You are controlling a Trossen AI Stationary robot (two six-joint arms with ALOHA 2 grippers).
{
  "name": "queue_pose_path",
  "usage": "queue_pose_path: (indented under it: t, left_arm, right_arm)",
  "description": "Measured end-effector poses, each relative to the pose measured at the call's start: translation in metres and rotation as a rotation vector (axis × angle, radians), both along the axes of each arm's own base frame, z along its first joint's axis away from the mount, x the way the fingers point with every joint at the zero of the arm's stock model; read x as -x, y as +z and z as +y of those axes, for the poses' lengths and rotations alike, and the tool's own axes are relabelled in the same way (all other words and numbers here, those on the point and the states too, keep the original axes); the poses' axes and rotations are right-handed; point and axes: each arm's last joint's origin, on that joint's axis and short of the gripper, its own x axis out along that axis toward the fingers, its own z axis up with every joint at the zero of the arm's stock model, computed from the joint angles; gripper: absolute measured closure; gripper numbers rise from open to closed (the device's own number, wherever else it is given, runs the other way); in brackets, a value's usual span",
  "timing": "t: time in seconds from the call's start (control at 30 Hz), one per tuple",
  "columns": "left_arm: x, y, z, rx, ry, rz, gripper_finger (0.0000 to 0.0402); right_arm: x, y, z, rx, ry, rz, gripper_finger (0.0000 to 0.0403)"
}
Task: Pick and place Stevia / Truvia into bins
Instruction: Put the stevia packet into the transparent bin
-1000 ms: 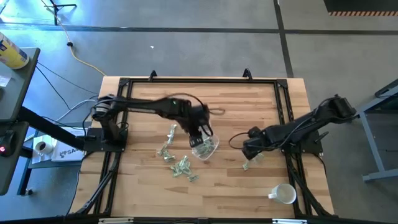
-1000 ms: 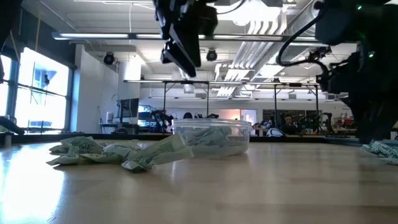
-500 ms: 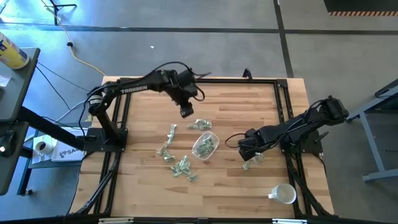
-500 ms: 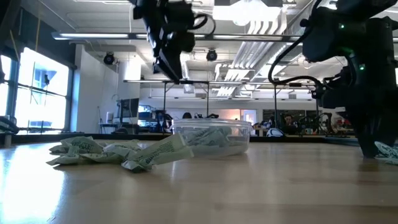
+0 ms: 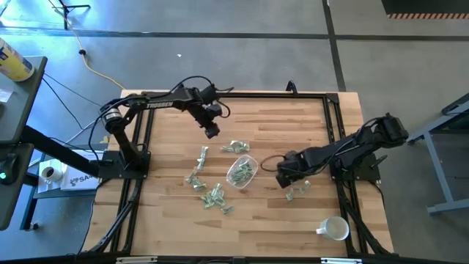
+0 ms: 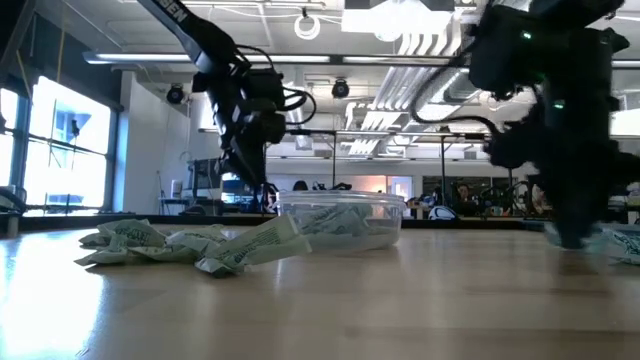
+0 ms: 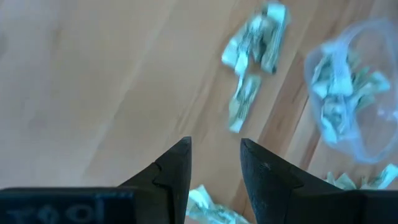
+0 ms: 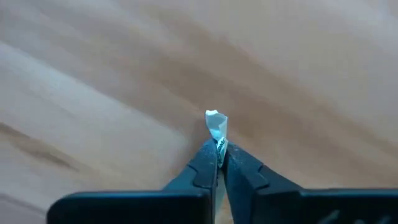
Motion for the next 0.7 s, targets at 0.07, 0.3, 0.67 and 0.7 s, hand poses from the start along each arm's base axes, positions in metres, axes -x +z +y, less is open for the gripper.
queue_pose_path:
  t: [0.07, 0.3, 0.67, 0.7]
  left_arm:
    - [0.001, -0.006, -0.004, 0.011, -0.01, 0.012, 0.0232]
    - [0.002, -0.014, -0.006, 0.0, -0.014, -0.003, 0.0231]
    - [-0.007, -0.01, -0.001, -0.03, 0.041, -0.09, 0.0231]
    - [-0.007, -0.01, -0.001, -0.029, 0.042, -0.087, 0.0231]
  right_arm:
    - [-0.01, 0.013, -0.001, 0.028, 0.007, -0.07, 0.0394]
    - [-0.044, 0.059, -0.021, 0.115, 0.082, -0.274, 0.0398]
    - [-0.11, 0.06, -0.048, 0.055, 0.287, -0.5, 0.0398]
    - [-0.118, 0.059, -0.048, 0.039, 0.317, -0.51, 0.0399]
